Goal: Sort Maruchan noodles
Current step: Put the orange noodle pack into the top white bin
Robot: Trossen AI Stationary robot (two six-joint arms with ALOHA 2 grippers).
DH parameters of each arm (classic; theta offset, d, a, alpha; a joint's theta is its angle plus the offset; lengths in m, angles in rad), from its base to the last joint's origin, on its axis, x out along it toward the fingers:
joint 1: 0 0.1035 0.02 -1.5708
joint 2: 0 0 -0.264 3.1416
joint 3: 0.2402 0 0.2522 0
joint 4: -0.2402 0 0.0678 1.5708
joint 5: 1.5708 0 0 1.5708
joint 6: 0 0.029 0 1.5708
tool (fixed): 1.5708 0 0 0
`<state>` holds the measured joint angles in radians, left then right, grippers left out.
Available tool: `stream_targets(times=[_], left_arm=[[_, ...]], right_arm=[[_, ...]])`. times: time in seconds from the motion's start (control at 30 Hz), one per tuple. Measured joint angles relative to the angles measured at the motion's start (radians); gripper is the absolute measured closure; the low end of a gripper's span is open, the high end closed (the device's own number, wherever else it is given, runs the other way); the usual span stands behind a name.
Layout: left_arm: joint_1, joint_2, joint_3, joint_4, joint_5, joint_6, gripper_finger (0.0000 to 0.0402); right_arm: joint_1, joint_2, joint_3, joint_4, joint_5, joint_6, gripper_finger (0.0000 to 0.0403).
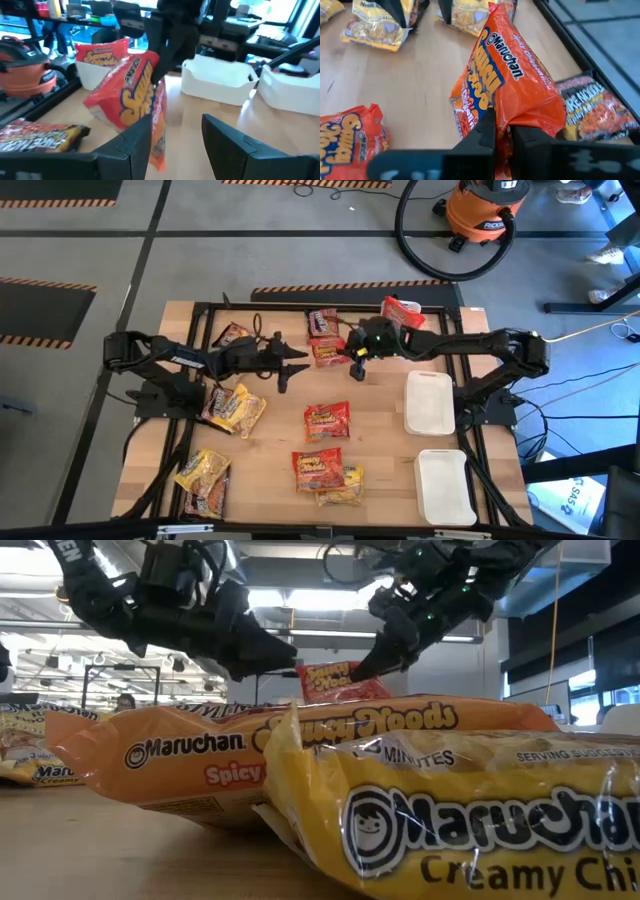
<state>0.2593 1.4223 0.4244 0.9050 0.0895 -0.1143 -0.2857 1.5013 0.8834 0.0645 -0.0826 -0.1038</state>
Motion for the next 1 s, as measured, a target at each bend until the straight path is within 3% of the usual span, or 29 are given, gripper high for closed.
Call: stream_targets(times=[0.27,0.47,0.73,1.0], left_arm=[[-0.010,0.001,0.001,0.023,0.009,-0.042,0.0230],[0.000,0.001,0.001,-0.011,0.060,-0.065,0.0177],[-0.003,0.002,0.001,-0.014,0.057,-0.067,0.0101],[-0.048,0.002,0.011,-0.005,0.049,-0.063,0.0095]], right_arm=[[0.117,-0.006,-0.040,0.059,0.136,0.002,0.0400],[0.170,-0.055,-0.048,0.056,0.224,-0.004,0.0398],[0.231,-0.109,-0.048,0.091,0.249,-0.010,0.0397],[0.249,-0.067,-0.047,0.232,0.248,-0.034,0.0396]])
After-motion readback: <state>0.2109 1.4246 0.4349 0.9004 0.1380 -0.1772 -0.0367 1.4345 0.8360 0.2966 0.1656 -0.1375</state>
